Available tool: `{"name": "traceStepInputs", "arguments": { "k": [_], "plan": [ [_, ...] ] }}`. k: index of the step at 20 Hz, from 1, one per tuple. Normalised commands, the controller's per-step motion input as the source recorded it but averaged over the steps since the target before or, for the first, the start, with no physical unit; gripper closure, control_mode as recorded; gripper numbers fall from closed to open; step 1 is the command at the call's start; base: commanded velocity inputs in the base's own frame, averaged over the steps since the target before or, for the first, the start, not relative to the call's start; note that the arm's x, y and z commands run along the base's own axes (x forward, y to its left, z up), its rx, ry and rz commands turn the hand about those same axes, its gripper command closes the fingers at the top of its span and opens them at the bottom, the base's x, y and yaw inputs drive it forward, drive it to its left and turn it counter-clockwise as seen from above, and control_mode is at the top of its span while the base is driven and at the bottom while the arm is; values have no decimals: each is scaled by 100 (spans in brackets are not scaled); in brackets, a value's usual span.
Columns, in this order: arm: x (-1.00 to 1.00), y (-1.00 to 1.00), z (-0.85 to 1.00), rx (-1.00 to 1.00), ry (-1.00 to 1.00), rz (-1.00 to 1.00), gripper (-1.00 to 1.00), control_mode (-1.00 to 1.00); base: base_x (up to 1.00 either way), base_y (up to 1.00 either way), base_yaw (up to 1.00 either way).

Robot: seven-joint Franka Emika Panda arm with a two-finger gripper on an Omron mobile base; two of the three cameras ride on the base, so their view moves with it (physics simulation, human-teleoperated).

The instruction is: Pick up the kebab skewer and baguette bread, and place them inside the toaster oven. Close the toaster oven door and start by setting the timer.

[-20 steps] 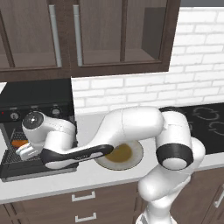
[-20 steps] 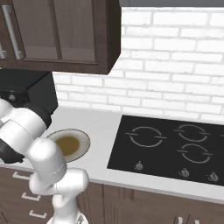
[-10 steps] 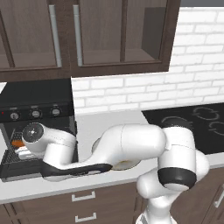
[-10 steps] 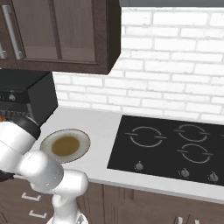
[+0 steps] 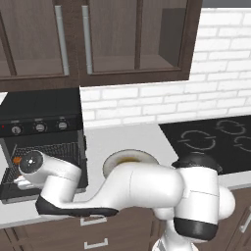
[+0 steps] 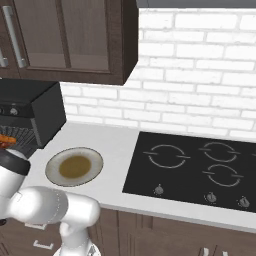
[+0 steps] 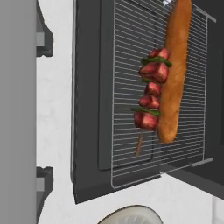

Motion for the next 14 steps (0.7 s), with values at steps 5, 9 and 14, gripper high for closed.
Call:
{"name": "traceStepInputs", "arguments": {
  "k": [5, 9, 14],
  "plan": [
    [6, 0, -11, 0, 0, -2, -100, -100, 0, 0, 0],
    [11, 0, 0, 0, 0, -3, -100, -100, 0, 0, 0],
    [18, 0, 0, 0, 0, -2, -100, -100, 0, 0, 0]
  ]
}}
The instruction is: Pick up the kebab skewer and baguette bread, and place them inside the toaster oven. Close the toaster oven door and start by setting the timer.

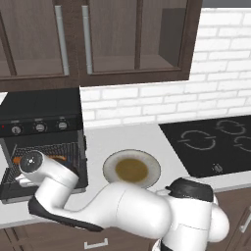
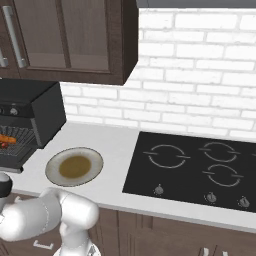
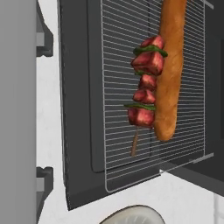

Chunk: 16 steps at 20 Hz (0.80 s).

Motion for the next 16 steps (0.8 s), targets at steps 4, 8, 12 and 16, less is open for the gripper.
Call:
{"name": "traceStepInputs", "arguments": {
  "k": [4, 8, 12, 16],
  "plan": [
    [26, 0, 0, 0, 0, -1, -100, -100, 0, 0, 0],
    [24, 0, 0, 0, 0, 0, -100, -100, 0, 0, 0],
    [12, 0, -2, 0, 0, 0, -100, -100, 0, 0, 0],
    [0, 0, -35, 0, -1, 0, -100, -100, 0, 0, 0]
  ]
}}
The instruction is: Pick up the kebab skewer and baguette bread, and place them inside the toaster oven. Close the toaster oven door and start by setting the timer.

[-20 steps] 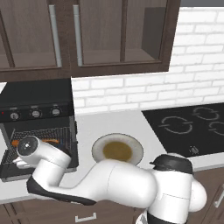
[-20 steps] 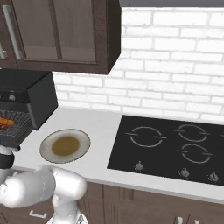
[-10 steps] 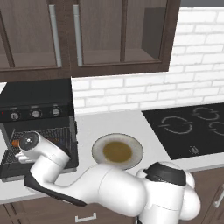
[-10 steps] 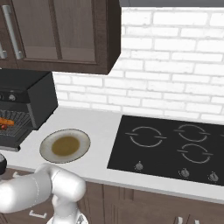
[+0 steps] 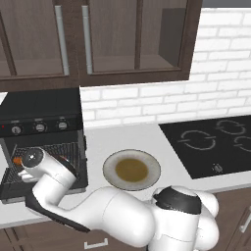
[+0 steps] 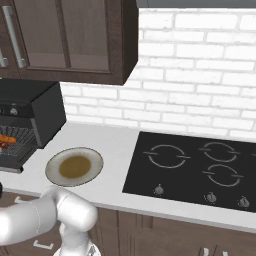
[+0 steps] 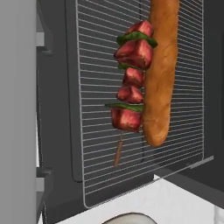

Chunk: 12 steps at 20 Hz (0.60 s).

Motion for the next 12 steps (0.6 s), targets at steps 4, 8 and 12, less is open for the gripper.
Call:
{"name": "traceStepInputs", "arguments": {
  "k": [4, 8, 12],
  "plan": [
    [0, 9, -34, 0, -6, 0, -100, -100, 0, 0, 0],
    [3, 16, -25, 0, -7, 1, -100, -100, 0, 0, 0],
    [27, 0, -7, 0, -3, 0, -100, -100, 0, 0, 0]
  ]
}}
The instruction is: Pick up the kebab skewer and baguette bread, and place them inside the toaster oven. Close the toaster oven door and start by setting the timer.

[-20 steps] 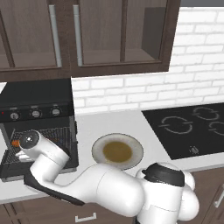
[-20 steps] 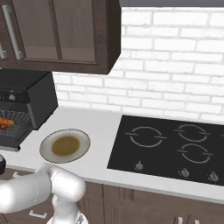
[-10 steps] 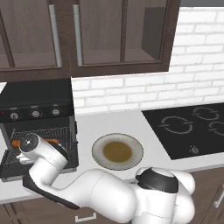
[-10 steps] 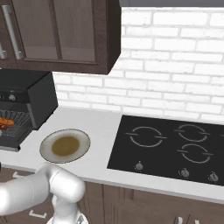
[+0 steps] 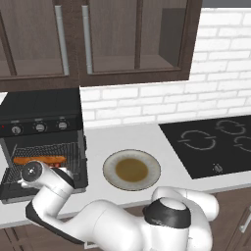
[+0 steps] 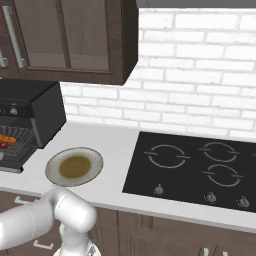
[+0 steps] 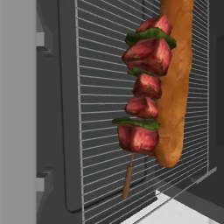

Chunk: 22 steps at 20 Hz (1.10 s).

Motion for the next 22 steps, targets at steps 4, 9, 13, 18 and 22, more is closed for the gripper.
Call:
{"name": "traceStepInputs", "arguments": {
  "k": [4, 9, 13, 18, 22],
  "plan": [
    [38, 0, 0, 0, -1, 0, -100, -100, 0, 0, 0],
    [29, 0, 0, 0, 0, 0, -100, -100, 0, 0, 0],
    [28, 0, -1, 0, 0, 0, -100, -100, 0, 0, 0],
    [31, 0, 0, 0, 0, 0, -100, -100, 0, 0, 0],
    [33, 0, 0, 0, 0, 0, -100, -100, 0, 0, 0]
  ]
}}
